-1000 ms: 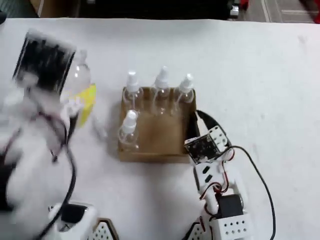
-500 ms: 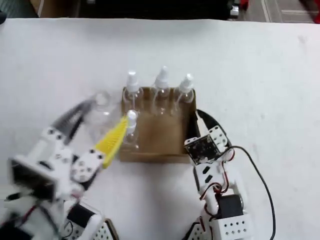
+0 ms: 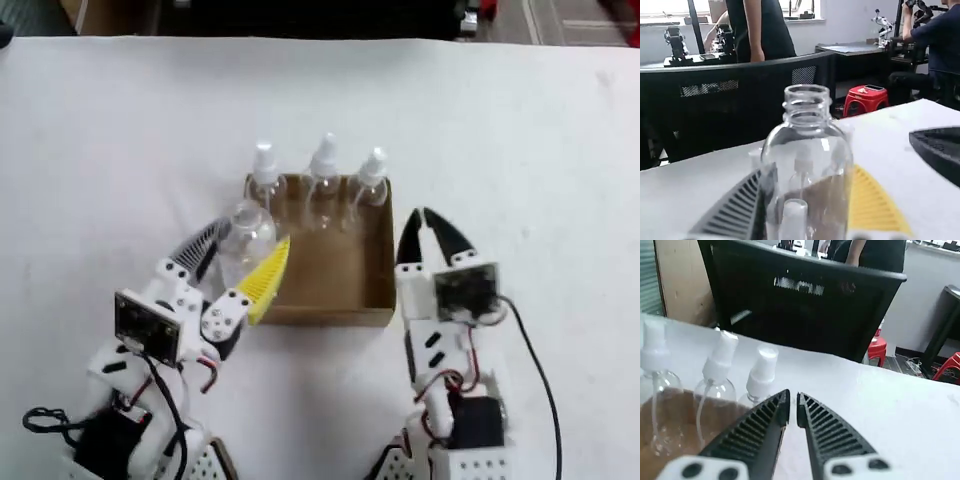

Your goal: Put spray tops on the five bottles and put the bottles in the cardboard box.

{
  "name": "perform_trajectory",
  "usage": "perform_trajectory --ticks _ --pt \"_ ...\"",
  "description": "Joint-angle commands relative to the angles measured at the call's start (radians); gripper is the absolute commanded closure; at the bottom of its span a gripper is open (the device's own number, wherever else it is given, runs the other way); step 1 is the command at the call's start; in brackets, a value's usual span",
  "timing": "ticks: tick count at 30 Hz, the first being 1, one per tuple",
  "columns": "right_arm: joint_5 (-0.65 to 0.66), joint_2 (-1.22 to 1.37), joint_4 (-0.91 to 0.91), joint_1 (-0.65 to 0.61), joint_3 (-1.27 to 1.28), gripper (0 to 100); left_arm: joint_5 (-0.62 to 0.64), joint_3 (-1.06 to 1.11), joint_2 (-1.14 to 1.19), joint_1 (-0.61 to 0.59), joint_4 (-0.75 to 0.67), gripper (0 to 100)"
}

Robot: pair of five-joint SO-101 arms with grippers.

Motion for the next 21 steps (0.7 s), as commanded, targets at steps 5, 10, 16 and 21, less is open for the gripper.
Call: perform_trajectory --ticks 5,10,16,21 --pt "-0.041 -0.001 0.384 -0.254 -0.594 98.1 0.009 0.037 0.005 0.128 -0.029 98" --pt "0.052 0.005 0.426 -0.535 -0.644 90.3 0.009 0.038 0.005 0.151 -0.029 98" --pt "0.055 0.159 0.381 -0.651 -0.638 84.9 0.009 0.04 0.005 0.196 -0.023 98" --pt "0.035 0.352 0.302 -0.668 -0.646 84.7 -0.025 0.04 0.005 0.209 -0.023 98"
